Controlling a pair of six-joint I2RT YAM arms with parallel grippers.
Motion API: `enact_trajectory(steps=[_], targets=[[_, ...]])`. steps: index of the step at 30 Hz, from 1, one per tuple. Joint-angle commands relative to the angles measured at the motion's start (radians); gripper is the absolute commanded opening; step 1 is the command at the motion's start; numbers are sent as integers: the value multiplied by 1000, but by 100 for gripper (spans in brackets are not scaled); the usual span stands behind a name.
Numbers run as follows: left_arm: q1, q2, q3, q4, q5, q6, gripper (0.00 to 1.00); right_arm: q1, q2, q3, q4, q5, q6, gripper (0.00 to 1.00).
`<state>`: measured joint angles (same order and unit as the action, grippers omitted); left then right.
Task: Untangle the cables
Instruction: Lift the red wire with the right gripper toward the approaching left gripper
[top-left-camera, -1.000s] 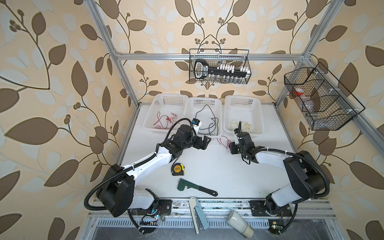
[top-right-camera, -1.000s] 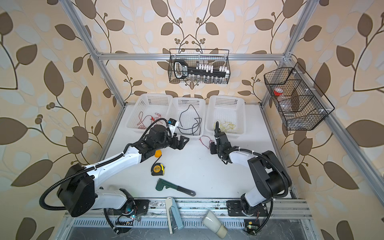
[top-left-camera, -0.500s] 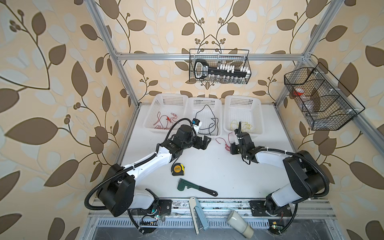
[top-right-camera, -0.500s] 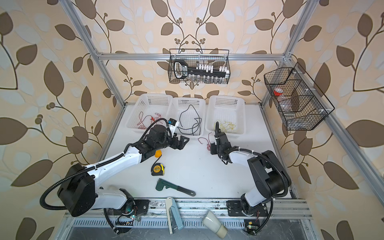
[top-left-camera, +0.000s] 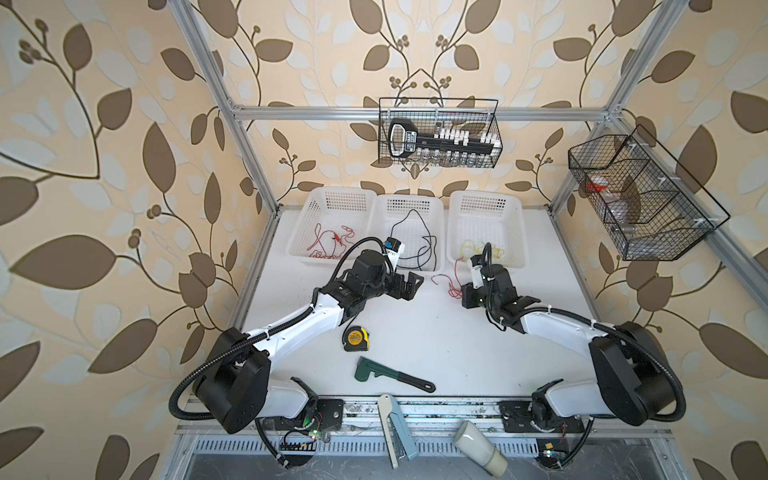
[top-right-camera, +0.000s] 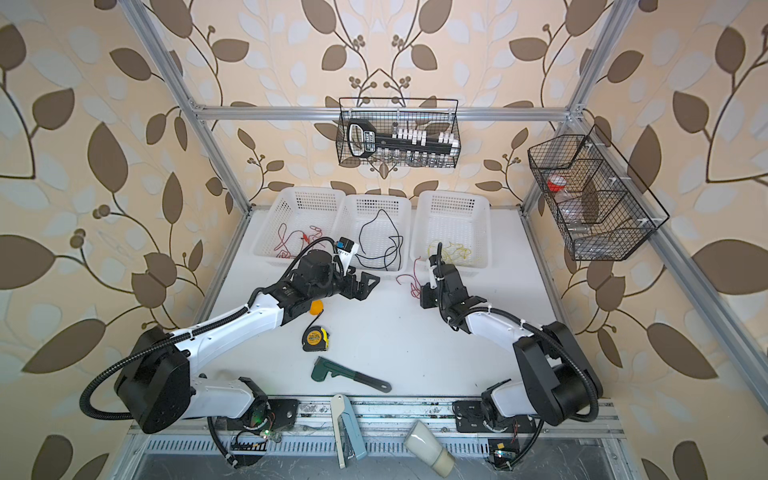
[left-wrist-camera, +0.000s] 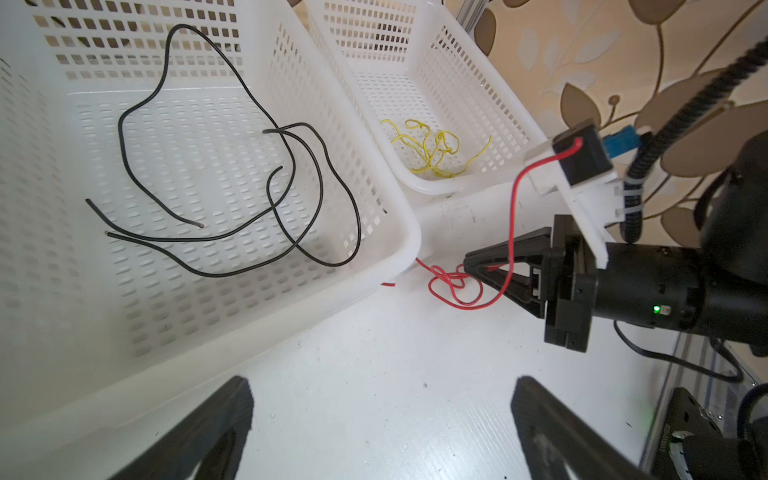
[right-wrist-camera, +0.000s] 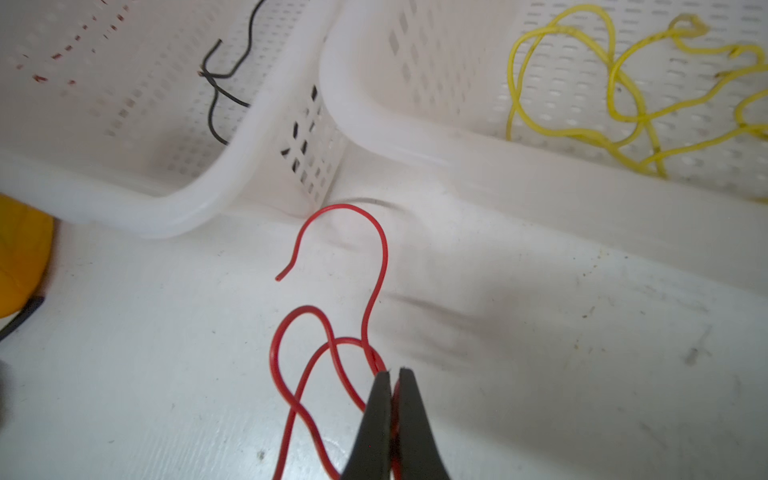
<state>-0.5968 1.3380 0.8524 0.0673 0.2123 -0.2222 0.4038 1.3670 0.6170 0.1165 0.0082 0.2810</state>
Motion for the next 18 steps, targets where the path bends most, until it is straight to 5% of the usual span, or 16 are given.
enact_trajectory(steps=[1,18], targets=[[-6,-56,-9,34,41,-14,99,6,-65,-20,11,-33,-20,0],[-15,-141,-25,92,165,-26,99,7,-312,-6,10,-272,-30,0]])
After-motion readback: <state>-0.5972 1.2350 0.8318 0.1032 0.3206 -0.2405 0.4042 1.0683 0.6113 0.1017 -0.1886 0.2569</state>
